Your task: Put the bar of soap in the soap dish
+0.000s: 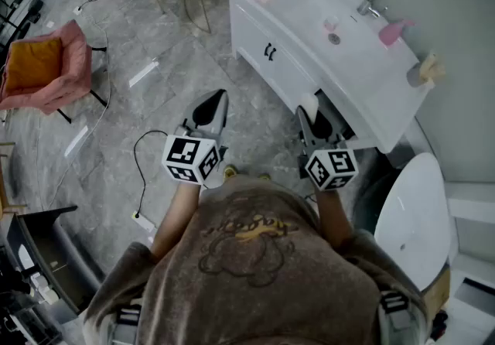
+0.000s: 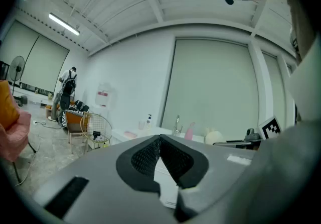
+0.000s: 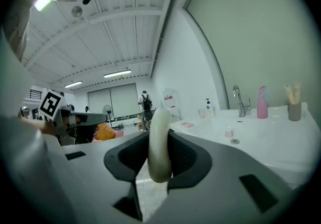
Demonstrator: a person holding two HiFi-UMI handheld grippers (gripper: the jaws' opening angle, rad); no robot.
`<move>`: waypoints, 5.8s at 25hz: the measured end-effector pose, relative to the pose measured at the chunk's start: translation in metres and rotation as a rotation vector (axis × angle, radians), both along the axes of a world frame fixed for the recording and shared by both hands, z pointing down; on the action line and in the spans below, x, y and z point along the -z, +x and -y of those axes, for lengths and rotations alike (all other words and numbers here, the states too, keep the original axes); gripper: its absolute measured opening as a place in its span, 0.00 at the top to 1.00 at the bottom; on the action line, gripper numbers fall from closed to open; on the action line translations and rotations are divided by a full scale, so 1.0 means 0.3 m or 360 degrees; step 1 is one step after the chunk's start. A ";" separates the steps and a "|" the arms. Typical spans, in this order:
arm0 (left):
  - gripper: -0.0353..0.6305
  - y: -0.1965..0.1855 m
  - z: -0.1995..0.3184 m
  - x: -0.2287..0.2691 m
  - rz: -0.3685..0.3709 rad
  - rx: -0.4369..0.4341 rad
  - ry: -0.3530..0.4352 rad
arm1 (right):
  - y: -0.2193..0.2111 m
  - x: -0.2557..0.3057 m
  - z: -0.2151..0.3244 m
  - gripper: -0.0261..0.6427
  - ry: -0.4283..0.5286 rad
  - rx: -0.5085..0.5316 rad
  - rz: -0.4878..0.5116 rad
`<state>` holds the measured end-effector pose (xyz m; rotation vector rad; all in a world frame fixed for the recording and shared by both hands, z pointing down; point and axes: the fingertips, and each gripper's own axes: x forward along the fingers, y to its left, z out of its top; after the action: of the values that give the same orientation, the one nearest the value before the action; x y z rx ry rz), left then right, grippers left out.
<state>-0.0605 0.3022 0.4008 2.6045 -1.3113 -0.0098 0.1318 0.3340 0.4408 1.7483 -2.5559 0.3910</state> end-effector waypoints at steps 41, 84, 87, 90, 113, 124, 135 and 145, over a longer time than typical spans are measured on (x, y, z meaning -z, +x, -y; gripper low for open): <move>0.94 -0.185 0.328 -0.078 -0.0010 -0.0132 0.0007 | -0.221 -0.019 0.340 0.79 0.0071 -0.0009 0.0040; 0.94 0.157 1.559 0.005 0.0031 0.0039 -0.0036 | 0.131 0.037 1.615 0.79 0.0008 0.0268 0.0046; 0.94 0.159 1.596 0.005 0.0044 0.0009 -0.0042 | 0.128 0.043 1.642 0.79 0.0017 0.0254 0.0058; 0.94 0.174 1.635 0.002 0.0056 -0.0045 -0.0047 | 0.130 0.038 1.667 0.79 0.0012 0.0230 0.0058; 0.94 0.152 1.844 -0.025 0.0007 -0.0195 -0.0075 | 0.045 0.014 2.019 0.79 0.0003 0.0198 -0.0027; 0.94 0.100 1.890 -0.033 0.0004 -0.0142 -0.0087 | -0.029 -0.151 2.180 0.79 -0.0136 0.0301 -0.0123; 0.94 0.093 1.936 -0.047 0.0008 -0.0129 -0.0101 | -0.078 -0.358 2.268 0.79 -0.0312 0.0394 -0.0270; 0.94 0.068 1.982 -0.074 0.0021 -0.0095 -0.0135 | -0.100 -0.538 2.324 0.79 -0.0495 0.0438 -0.0389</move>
<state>-0.0402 -0.2924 0.4229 2.5750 -1.2106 0.0712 0.1018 -0.3631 0.6022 1.2385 -2.3634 0.4959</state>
